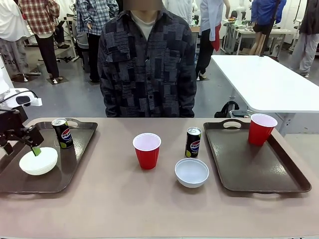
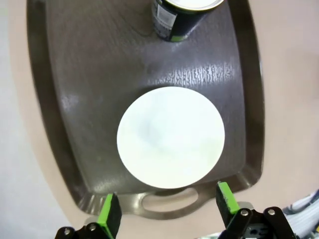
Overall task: Prepare tableware on both trays.
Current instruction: Pick up a Picnic Bowl from the table and place it on a Handle tray.
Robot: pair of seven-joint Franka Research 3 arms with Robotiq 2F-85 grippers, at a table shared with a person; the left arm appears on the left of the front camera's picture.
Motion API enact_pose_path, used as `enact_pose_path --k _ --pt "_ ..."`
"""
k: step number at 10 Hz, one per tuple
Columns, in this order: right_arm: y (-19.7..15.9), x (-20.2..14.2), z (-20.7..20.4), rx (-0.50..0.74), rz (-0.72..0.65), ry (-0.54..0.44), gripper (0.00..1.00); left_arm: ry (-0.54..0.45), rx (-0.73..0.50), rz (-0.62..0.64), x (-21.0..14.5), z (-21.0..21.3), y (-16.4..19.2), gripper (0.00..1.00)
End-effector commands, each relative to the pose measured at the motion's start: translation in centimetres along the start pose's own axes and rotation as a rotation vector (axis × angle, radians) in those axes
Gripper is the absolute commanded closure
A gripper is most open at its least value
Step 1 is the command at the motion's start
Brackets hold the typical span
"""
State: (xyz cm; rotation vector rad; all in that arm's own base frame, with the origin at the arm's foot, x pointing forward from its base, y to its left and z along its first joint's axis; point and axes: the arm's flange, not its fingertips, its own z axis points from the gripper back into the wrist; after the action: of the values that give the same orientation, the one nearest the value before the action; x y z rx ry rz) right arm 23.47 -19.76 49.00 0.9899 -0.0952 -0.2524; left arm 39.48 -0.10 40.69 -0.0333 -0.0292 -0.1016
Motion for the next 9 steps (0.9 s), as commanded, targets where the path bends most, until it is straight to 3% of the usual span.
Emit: enact_pose_path --k 1,3,4,8,9 --pt "0.0 0.1 0.0 0.019 0.016 0.001 0.00 -0.007 0.063 0.023 -0.4 1.2 -0.1 0.00" --pt "0.0 0.1 0.0 0.019 0.016 0.001 0.00 -0.007 0.108 0.038 -0.8 1.6 0.0 0.00" --pt "0.0 0.1 0.0 0.019 0.016 0.001 0.00 -0.014 0.035 0.008 -0.3 1.1 -0.1 0.00" --pt "0.0 0.1 0.0 0.019 0.016 0.001 0.00 -0.012 0.055 0.012 -0.4 1.2 -0.1 0.00" --pt "0.0 0.1 0.0 0.019 0.016 0.001 0.00 -0.019 -0.157 0.025 0.1 2.9 2.0 0.00"
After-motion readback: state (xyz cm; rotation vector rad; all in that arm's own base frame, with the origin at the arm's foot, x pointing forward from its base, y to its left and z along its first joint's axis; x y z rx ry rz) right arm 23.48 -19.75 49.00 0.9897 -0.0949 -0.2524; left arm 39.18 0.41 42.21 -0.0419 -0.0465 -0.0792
